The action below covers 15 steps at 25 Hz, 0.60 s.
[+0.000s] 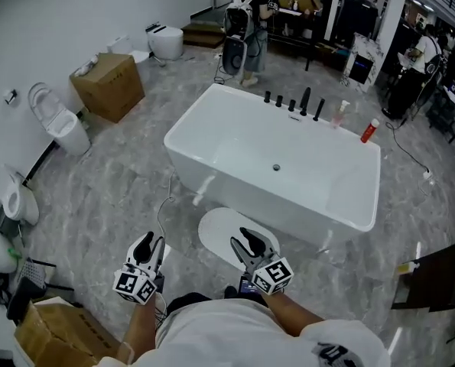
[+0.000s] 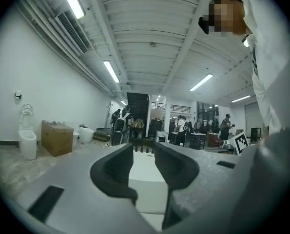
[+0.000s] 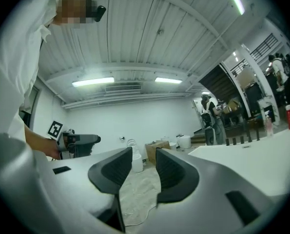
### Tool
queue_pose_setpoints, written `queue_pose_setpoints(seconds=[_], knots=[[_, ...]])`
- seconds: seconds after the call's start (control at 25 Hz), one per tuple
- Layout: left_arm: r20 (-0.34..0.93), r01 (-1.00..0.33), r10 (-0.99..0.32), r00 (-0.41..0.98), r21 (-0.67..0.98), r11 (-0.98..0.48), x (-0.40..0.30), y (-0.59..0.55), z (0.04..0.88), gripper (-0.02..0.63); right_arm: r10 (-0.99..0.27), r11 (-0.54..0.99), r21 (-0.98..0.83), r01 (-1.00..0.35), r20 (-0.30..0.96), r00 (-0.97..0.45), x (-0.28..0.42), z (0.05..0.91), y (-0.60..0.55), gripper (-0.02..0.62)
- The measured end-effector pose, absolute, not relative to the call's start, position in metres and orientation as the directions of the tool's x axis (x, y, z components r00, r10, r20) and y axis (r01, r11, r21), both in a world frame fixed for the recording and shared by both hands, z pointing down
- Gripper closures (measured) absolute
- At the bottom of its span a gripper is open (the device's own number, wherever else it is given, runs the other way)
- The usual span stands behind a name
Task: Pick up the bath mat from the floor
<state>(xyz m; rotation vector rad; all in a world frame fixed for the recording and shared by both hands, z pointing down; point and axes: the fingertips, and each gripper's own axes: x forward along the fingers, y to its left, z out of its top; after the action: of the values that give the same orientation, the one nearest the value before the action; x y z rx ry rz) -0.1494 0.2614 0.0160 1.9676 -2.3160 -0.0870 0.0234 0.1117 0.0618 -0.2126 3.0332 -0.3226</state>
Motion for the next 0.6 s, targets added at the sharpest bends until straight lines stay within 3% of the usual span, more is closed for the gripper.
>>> queue_pose_setpoints(seconds=[0.28,0.6], knots=[[0.106,-0.987,-0.994,-0.006,0.159,0.022,-0.201,0.184,0.041,0.469,-0.340,0.916,-0.231,-0.328,-0.010,-0.940,0.025,0.081,0.066,0.426],[0.138,-0.943,-0.950,0.280,0.224,-0.246,-0.239,0.073,0.073,0.469,-0.610,0.750,-0.259,-0.608,0.083,-0.788,0.028,0.112,0.020,0.426]])
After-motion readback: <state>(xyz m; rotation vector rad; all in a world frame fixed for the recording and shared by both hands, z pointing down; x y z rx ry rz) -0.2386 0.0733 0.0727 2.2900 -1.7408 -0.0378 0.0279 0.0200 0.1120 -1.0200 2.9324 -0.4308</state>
